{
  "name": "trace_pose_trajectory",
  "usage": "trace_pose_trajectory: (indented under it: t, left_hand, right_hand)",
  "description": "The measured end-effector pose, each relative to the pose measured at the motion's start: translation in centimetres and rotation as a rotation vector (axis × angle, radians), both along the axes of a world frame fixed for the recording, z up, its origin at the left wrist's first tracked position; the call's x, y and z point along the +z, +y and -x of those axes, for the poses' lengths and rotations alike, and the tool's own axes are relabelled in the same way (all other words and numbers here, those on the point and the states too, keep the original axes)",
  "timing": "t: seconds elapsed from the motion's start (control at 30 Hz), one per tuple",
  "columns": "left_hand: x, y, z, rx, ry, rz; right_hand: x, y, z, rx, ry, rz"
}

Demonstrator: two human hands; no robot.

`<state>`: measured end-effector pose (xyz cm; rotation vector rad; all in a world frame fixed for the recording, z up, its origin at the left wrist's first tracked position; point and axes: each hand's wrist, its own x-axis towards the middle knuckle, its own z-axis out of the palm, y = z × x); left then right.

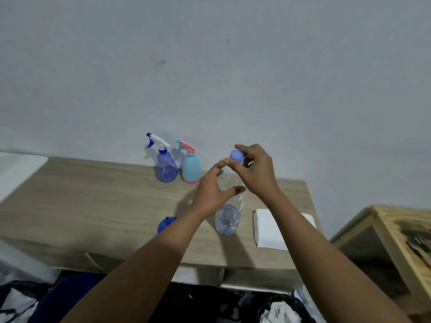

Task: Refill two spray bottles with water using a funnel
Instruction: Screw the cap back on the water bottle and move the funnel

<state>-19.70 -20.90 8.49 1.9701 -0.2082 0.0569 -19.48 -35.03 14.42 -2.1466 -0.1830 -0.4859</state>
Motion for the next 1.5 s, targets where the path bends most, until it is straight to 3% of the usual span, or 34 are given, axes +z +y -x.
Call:
trace_pose_trajectory:
  t: [0.13, 0.27, 0.43, 0.57, 1.03, 1.23, 1.33, 1.5]
  left_hand:
    - [-1.2, 2.7, 0.5, -0.026, 0.007, -0.082]
    - [-5.4, 8.8, 1.6, 0.203, 0.006, -0.279]
    - [-10.8, 13.8, 3.3, 0.317, 0.271, -0.480]
    - [-13.0, 14.9, 3.5, 0.306, 0.419, -0.562]
    - [-14.9, 15.2, 1.8, 0.250, 0.287, -0.559]
    - [-13.2, 10.1, -6.3, 0.170, 0.074, -0.532]
    - [-12.0, 6.9, -10.6, 0.106, 0.096, -0.472]
    - [-14.2, 4.5, -16.0, 0.100, 0.124, -0.533]
  right_hand:
    - [-3.7, 0.2, 1.4, -0.093, -0.001, -0.191]
    - [-9.8, 0.4, 3.3, -0.100, 0.187, -0.243]
    - [-16.1, 1.8, 4.6, -0.151, 0.369, -0.280]
    - [-17.5, 2.7, 4.5, -0.212, 0.349, -0.310]
    - [-18.7, 3.5, 3.5, -0.306, 0.348, -0.321]
    - [-16.8, 2.4, -1.9, -0.286, 0.277, -0.360]
    - [-16.3, 1.6, -5.9, -0.285, 0.240, -0.383]
    - [-17.5, 0.1, -11.7, -0.276, 0.212, -0.386]
